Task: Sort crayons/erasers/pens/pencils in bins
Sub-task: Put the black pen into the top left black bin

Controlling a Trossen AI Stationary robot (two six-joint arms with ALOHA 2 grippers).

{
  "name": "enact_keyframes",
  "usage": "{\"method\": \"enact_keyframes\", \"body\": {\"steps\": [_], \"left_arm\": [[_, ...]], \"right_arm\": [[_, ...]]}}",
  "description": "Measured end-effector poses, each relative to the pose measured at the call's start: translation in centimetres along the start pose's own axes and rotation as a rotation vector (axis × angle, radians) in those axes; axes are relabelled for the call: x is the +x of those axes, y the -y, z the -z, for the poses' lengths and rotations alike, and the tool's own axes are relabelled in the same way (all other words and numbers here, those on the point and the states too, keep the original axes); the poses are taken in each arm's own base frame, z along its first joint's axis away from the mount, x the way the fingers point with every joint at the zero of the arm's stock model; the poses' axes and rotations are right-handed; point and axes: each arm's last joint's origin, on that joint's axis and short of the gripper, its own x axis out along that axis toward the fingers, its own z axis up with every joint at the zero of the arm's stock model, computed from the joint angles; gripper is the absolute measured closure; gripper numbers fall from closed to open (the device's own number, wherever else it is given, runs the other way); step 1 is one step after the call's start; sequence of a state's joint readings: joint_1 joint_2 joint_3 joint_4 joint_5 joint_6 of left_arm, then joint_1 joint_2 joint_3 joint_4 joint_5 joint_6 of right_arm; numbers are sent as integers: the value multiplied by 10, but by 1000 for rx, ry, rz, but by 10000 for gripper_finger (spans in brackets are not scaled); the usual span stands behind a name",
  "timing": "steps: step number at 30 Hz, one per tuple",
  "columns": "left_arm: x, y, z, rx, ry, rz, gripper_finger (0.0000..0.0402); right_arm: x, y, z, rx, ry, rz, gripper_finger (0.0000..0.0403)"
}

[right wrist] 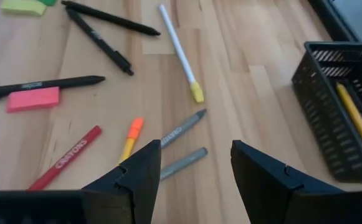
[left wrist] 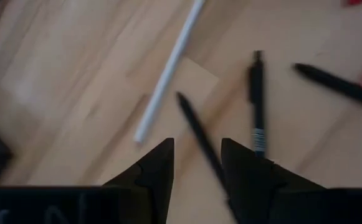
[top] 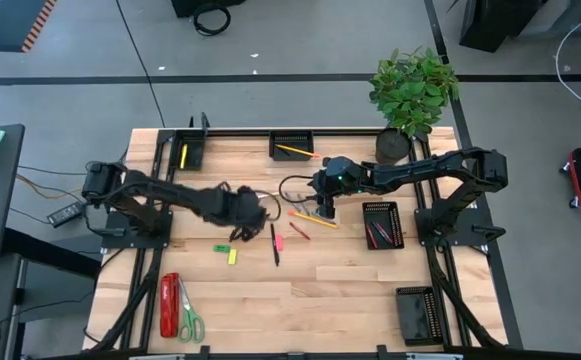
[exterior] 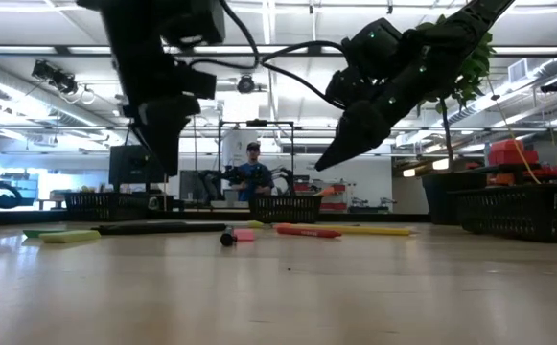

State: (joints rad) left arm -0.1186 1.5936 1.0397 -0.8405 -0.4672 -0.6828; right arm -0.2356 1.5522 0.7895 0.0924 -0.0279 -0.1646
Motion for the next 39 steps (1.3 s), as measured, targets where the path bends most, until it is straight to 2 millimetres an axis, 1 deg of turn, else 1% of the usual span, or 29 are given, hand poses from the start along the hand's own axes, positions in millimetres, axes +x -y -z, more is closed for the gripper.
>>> {"method": "enact_keyframes", "body": {"steps": [3,6,8,10,13,15,17,19,21,23,25,28,30,33,35,37,39], "left_arm": [[-11,17,10,-64,84,9,255],[-23,35,17,-120,223,25,253],[-31,46,21,-134,321,44,254],[-35,54,24,-136,375,67,258],[-36,61,26,-137,341,141,266],[-33,66,26,-143,271,230,271],[-33,73,24,-105,250,319,277],[-35,81,20,-8,287,398,283],[-37,84,14,92,341,434,289],[-36,80,7,164,366,434,296],[-31,70,1,237,344,412,303],[-20,55,-9,318,297,408,317],[-9,46,-11,350,307,466,328],[11,28,-3,323,357,601,341],[23,12,8,264,370,652,346],[27,-1,16,183,394,672,347],[24,-13,22,113,400,670,347]], "right_arm": [[0,-1,1,0,-15,-8,203],[0,-4,3,-1,-30,-22,203],[0,-8,3,-7,-38,-36,203],[0,-10,3,-6,-38,-44,203],[0,-12,2,24,-38,-47,203],[0,-12,1,62,-27,-45,203],[0,-12,-2,110,7,-41,203],[0,-14,-6,141,43,-43,203],[0,-17,-9,143,72,-28,203],[0,-20,-10,138,74,16,205],[0,-20,-10,145,68,68,207],[0,-17,-9,175,67,110,209],[0,-16,-9,196,68,127,209],[0,-16,-8,210,58,157,210],[0,-15,-7,215,45,178,210],[-1,-15,-6,218,40,203,210],[-1,-14,-6,214,39,224,210]]}}
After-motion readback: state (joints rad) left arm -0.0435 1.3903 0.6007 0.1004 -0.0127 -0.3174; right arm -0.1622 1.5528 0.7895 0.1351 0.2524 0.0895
